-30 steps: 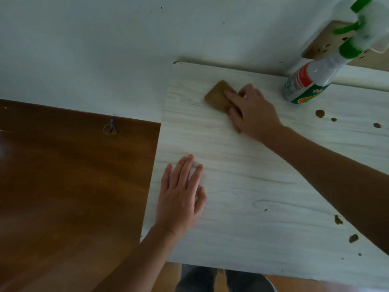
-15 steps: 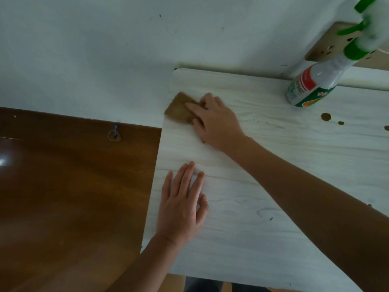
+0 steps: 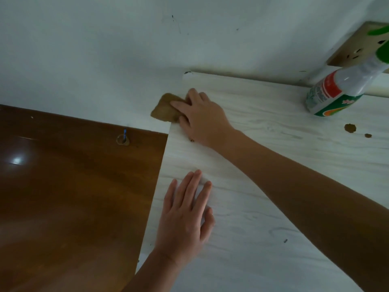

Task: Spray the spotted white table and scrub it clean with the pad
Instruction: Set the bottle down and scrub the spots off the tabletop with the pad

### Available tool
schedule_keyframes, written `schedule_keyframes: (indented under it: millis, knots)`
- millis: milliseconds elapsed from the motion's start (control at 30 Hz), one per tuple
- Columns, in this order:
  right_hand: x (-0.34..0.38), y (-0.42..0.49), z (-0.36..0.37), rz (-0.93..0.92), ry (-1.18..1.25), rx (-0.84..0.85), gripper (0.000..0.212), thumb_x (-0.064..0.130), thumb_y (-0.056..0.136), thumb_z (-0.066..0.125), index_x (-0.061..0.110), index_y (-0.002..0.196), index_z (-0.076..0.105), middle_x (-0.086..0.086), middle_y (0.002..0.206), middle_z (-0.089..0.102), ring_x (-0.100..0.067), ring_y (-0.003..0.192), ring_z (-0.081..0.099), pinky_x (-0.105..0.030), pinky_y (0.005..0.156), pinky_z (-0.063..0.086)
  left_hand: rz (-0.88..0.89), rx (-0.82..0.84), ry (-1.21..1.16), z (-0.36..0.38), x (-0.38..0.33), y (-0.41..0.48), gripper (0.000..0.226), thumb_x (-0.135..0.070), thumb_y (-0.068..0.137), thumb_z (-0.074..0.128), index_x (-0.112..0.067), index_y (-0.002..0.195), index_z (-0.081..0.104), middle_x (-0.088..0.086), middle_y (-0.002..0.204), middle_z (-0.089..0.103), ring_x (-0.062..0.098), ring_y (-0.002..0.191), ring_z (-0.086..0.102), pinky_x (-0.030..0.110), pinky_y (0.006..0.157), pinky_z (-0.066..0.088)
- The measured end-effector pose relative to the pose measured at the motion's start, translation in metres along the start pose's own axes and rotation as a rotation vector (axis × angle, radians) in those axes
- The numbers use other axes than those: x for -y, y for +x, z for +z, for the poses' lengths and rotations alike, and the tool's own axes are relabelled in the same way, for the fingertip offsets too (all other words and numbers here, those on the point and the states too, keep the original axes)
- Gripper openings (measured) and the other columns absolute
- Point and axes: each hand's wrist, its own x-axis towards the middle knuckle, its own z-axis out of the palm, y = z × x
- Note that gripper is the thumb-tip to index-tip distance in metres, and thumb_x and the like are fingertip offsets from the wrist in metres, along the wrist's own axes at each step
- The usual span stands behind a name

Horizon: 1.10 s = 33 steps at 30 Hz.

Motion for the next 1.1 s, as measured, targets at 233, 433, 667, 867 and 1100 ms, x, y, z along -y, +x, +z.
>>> schedule_keyframes:
  millis: [233, 433, 667, 867, 1100]
  knots:
    - [-0.074, -0.011, -0.023, 0.585, 0.011, -0.117, 0.044, 0.034, 0.096, 0.046, 0.03, 0.139, 0.052, -0.011, 0.128, 0.046, -0.031, 0.116, 0.048, -0.041, 0.084, 0.049, 0.008, -0.005, 0.003, 0.001, 0.002, -0.002, 0.054, -0.039, 0.101, 0.051, -0.019, 0.151, 0.05, 0.01, 0.167, 0.033, 0.024, 0.157, 0.026, 0.055, 0.122, 0.032]
    - [-0.107, -0.068, -0.046, 0.681, -0.086, -0.117, 0.046, 0.033, 0.097, 0.046, 0.028, 0.143, 0.048, -0.014, 0.127, 0.046, -0.033, 0.114, 0.047, -0.042, 0.082, 0.049, 0.011, -0.021, 0.0, 0.0, 0.002, 0.001, 0.055, -0.036, 0.096, 0.055, -0.016, 0.147, 0.054, 0.012, 0.164, 0.037, 0.027, 0.155, 0.032, 0.057, 0.12, 0.032]
    - [-0.108, -0.08, -0.05, 0.716, -0.133, -0.064, 0.046, 0.034, 0.098, 0.044, 0.022, 0.142, 0.046, -0.019, 0.131, 0.043, -0.037, 0.116, 0.047, -0.044, 0.081, 0.05, 0.035, -0.049, -0.015, 0.0, 0.001, 0.003, 0.054, -0.033, 0.096, 0.055, -0.013, 0.146, 0.056, 0.014, 0.163, 0.039, 0.029, 0.154, 0.033, 0.057, 0.122, 0.03]
    - [-0.048, -0.03, -0.022, 0.398, -0.047, -0.043, 0.047, 0.034, 0.096, 0.048, 0.021, 0.141, 0.051, -0.015, 0.126, 0.046, -0.031, 0.109, 0.05, -0.041, 0.072, 0.054, 0.029, -0.036, -0.004, 0.0, 0.0, 0.004, 0.053, -0.035, 0.099, 0.051, -0.014, 0.148, 0.054, 0.013, 0.163, 0.039, 0.028, 0.155, 0.031, 0.056, 0.123, 0.029]
    - [0.01, -0.042, -0.003, -0.113, 0.022, 0.053, 0.046, 0.032, 0.095, 0.045, 0.02, 0.139, 0.054, -0.012, 0.118, 0.051, -0.026, 0.097, 0.052, -0.035, 0.071, 0.05, 0.022, -0.023, 0.003, 0.001, 0.001, 0.003, 0.054, -0.034, 0.098, 0.054, -0.015, 0.149, 0.053, 0.012, 0.164, 0.038, 0.027, 0.155, 0.03, 0.055, 0.124, 0.027]
